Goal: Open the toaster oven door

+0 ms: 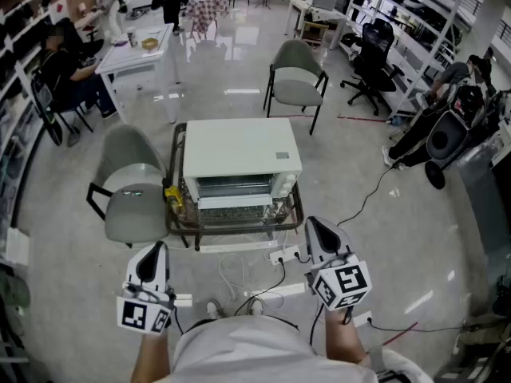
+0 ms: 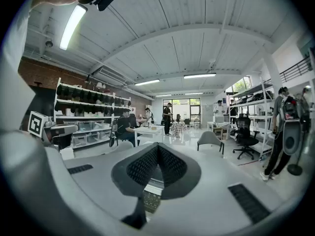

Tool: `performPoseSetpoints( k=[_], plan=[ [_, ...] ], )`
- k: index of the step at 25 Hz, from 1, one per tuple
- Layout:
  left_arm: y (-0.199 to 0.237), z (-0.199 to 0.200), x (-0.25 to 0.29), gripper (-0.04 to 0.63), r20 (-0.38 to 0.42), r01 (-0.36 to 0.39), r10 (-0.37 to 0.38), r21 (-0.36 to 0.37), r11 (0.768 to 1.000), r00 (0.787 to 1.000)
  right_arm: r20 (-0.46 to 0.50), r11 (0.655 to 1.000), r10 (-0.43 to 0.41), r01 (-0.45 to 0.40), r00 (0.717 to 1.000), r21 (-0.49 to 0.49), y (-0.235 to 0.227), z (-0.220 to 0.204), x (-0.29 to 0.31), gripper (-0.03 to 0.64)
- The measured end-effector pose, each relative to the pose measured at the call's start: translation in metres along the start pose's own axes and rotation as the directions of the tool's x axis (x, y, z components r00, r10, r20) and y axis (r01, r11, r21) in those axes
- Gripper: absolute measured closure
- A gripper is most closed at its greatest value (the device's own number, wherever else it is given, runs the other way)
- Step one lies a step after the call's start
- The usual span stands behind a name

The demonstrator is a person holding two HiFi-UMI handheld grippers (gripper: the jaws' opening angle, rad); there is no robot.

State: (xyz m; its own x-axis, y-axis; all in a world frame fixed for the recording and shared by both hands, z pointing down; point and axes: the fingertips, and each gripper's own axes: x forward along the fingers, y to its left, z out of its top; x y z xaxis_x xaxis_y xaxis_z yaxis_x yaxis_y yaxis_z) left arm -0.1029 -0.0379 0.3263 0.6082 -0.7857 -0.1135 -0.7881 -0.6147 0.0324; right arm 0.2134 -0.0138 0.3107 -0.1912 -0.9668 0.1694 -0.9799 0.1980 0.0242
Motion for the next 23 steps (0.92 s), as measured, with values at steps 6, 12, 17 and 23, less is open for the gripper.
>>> performPoseSetpoints(
  k=[6, 12, 17, 23],
  plan=[
    [-0.003, 0.000, -0.003, 0.578, -0.002, -0.002, 0.002, -0.005, 1.000, 1.000, -0.003, 1.000, 0.019, -0.019, 1.000, 0.005, 0.006, -0.001, 0.000, 0.595],
    [-0.001, 0.001, -0.005, 0.578, -0.005, -0.017, 0.017, -0.006, 1.000, 1.000, -0.002, 0.999, 0.035, -0.035, 0.999, 0.000, 0.009, 0.001, 0.005, 0.595],
    [0.000, -0.001, -0.006, 0.578, -0.006, -0.022, 0.022, -0.009, 1.000, 1.000, -0.003, 0.999, 0.048, -0.048, 0.999, -0.005, 0.013, 0.000, 0.009, 0.595],
    [0.000, 0.001, -0.005, 0.578, -0.005, -0.021, 0.021, -0.016, 1.000, 1.000, -0.006, 0.999, 0.050, -0.050, 0.999, 0.000, 0.013, 0.001, 0.008, 0.595]
  ],
)
